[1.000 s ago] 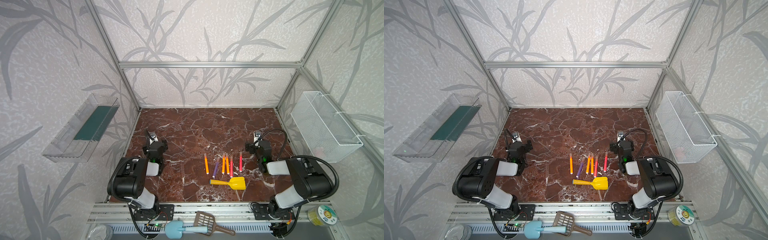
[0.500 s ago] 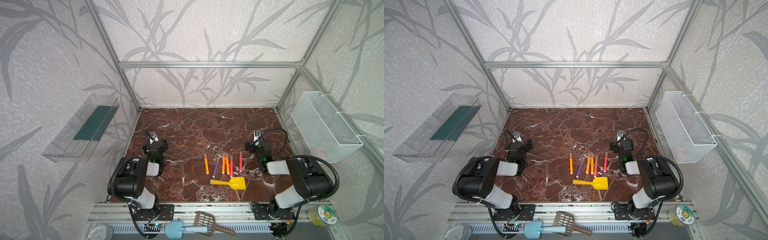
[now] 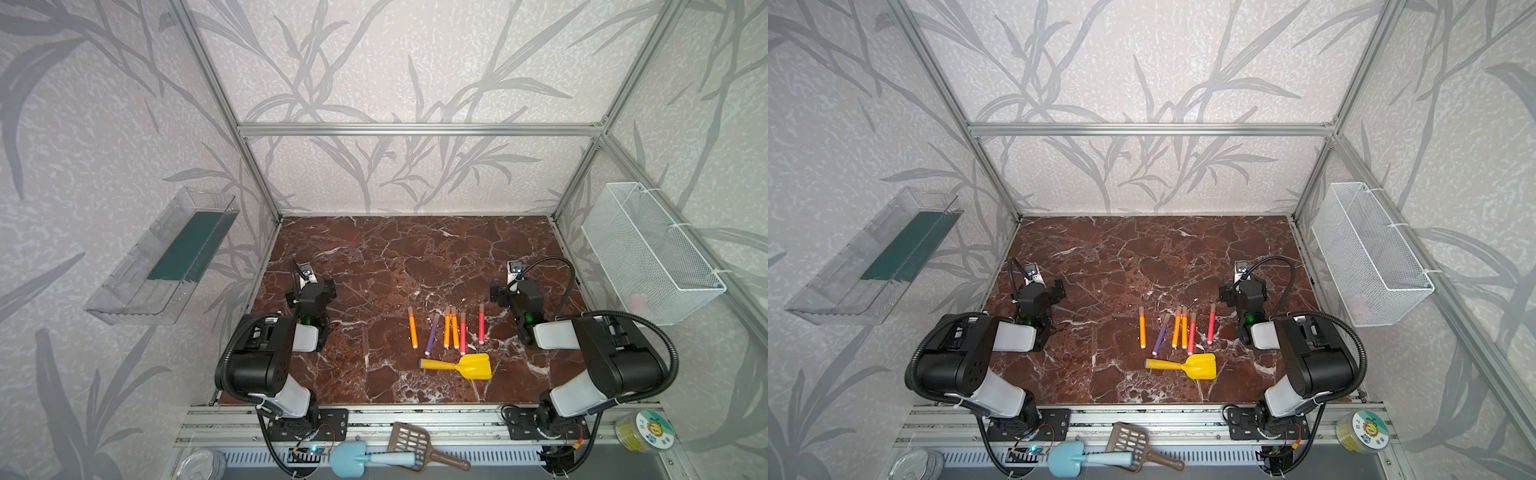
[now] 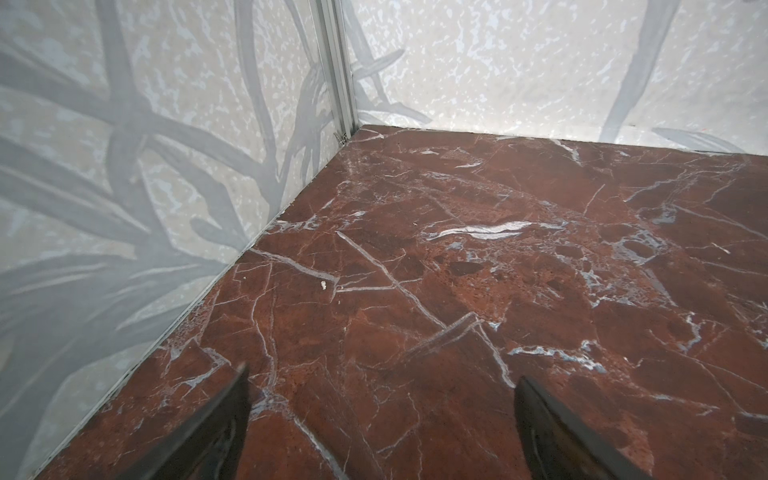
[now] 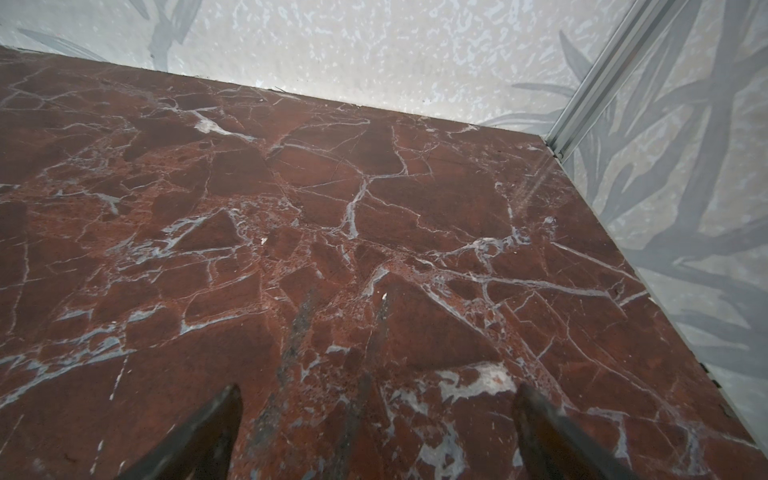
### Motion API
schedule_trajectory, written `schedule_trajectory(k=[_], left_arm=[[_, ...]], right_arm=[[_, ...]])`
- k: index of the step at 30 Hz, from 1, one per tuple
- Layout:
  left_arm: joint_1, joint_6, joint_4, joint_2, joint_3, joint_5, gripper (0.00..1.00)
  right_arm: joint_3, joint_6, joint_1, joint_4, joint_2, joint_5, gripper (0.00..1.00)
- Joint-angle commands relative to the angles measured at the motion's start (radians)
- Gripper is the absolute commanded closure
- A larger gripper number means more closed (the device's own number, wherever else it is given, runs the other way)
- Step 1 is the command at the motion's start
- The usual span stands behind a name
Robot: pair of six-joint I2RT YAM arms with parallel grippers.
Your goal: Insert the pens into the pen caps
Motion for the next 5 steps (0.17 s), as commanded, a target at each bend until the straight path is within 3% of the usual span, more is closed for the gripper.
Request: schedule_trajectory(k=[1, 5], left_arm=[[-0.002, 0.007, 0.034, 0.007, 0.009, 0.006, 0.01], [-0.002, 0.007, 0.035, 0.007, 0.009, 0.006, 0.01]], right_arm=[[0.009, 0.01, -0.004, 0.005, -0.019, -0.003, 0.01], [0.007, 0.011, -0.004, 0.003, -0.019, -0.004, 0.01]])
